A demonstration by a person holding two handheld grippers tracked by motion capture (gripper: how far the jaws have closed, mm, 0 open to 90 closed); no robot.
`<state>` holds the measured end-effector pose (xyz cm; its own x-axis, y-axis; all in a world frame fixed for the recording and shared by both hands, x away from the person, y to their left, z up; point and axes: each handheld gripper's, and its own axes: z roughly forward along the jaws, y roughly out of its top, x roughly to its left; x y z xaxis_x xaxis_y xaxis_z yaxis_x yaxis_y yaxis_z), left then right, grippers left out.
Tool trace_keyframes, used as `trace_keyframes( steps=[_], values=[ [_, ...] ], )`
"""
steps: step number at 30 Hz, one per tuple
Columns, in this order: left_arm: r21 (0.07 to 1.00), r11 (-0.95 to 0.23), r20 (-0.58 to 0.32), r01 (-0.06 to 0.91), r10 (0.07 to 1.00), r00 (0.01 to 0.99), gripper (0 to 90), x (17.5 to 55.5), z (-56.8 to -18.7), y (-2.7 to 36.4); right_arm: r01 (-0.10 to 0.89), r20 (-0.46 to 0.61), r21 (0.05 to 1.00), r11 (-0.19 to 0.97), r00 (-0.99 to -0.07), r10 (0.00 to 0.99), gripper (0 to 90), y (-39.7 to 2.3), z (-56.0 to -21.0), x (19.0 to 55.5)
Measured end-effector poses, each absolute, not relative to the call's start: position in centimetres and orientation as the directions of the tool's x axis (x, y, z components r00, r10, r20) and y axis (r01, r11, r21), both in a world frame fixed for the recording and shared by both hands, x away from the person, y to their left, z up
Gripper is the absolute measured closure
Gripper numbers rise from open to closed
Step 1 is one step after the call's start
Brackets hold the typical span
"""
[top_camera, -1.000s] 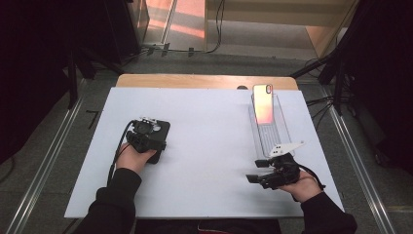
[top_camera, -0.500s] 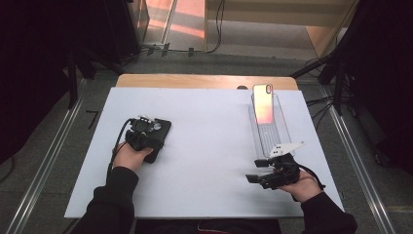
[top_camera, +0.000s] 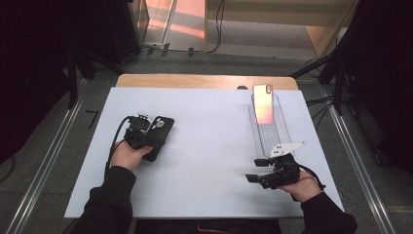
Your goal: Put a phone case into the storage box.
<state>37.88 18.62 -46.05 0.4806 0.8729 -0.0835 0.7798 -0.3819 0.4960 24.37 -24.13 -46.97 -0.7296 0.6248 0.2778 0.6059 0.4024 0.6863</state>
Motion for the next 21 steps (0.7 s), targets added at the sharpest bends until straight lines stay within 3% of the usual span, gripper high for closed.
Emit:
trace_keyframes(
  steps=[21],
  values=[
    [0.583, -0.438, -0.22, 0.684, 0.725, 0.652, 16.0, 35.4, -43.2, 16.2, 0.577, 0.281, 0.739, 0.347, -0.733, 0.62, 23.3, -23.3, -45.5, 24.2]
  ],
)
